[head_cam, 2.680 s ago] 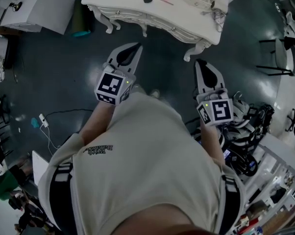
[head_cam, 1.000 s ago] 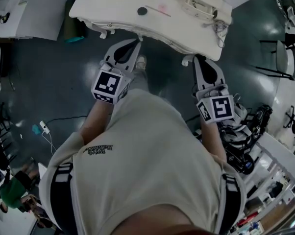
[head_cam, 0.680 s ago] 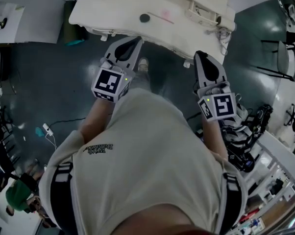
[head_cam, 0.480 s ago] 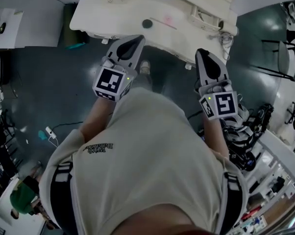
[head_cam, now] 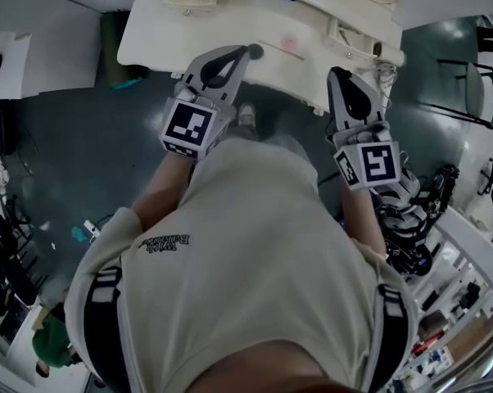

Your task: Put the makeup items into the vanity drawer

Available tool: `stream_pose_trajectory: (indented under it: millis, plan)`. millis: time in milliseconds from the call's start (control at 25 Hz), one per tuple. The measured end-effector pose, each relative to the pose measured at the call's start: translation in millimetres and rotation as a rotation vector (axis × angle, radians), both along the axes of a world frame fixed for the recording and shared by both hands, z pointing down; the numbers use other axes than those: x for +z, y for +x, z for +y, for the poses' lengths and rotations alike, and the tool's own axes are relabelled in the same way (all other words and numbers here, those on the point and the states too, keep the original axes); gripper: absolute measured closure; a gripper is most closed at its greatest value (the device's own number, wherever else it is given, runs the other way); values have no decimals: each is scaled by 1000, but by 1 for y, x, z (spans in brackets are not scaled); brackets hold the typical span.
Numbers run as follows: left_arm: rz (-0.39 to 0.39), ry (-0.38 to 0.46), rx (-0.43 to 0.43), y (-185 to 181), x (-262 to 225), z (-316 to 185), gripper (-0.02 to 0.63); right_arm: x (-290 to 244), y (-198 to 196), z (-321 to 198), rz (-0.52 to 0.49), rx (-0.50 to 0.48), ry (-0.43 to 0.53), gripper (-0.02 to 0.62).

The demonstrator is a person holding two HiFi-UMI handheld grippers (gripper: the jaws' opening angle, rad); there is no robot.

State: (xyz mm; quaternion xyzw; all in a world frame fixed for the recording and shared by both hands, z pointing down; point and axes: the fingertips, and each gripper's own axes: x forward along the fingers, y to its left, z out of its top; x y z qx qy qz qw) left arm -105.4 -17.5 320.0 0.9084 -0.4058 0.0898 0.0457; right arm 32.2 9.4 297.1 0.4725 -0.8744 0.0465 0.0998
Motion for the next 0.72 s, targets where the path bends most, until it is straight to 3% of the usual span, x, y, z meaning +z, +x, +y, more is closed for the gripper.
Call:
stream_pose_trajectory:
  millis: [400, 720]
  plan:
    - [33, 18, -18, 8, -11, -22, 592, -9, -12, -29, -1, -49, 20, 592]
    - [21, 4, -50, 21, -7, -30, 592, 5, -7, -46, 0, -115, -16, 592]
